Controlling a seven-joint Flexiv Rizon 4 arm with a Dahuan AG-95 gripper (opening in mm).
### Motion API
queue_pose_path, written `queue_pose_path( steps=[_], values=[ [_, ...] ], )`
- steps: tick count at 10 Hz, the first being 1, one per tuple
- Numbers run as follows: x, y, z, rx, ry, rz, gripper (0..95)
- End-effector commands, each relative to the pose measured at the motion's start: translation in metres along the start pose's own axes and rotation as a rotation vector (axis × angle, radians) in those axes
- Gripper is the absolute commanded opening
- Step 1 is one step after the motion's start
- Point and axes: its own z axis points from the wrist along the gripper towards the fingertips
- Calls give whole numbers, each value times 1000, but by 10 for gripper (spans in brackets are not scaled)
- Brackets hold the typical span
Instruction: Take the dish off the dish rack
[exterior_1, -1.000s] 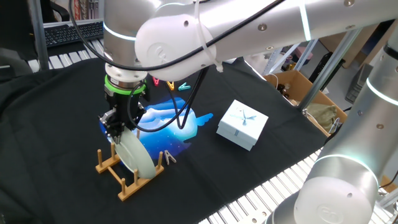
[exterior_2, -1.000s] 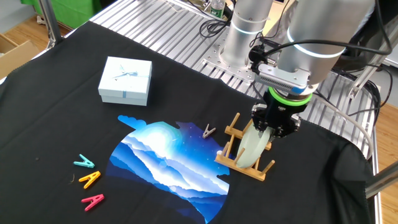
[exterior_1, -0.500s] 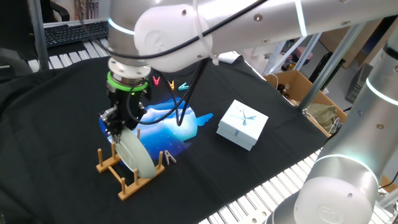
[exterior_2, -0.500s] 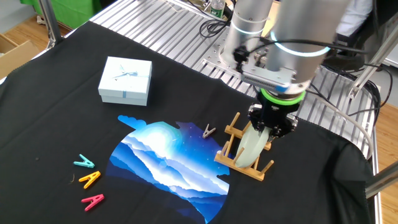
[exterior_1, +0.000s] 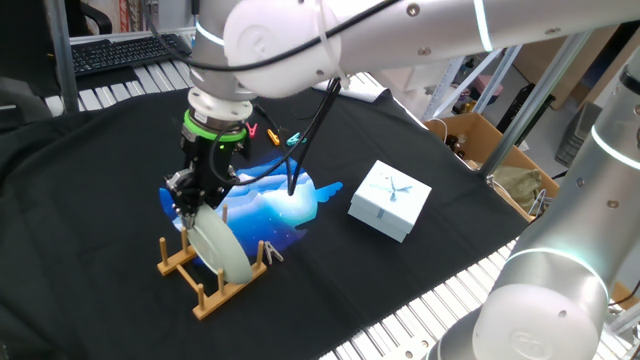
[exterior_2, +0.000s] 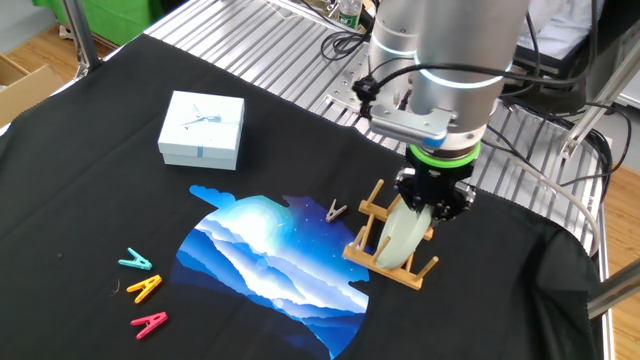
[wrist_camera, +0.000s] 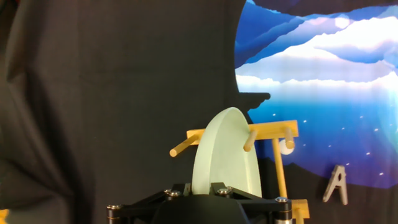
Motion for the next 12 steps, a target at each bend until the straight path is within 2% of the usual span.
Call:
queue_pose_path(
  steps=[1,4,6,11,12],
  values=[
    [-1,0,-1,-27,3,12,0],
    [-1,0,-2,-52,11,29,0],
    [0,0,-5,-53,23,33,0],
    [-1,0,-11,-142,51,85,0],
    [-1,0,-13,-146,54,88,0]
  ],
)
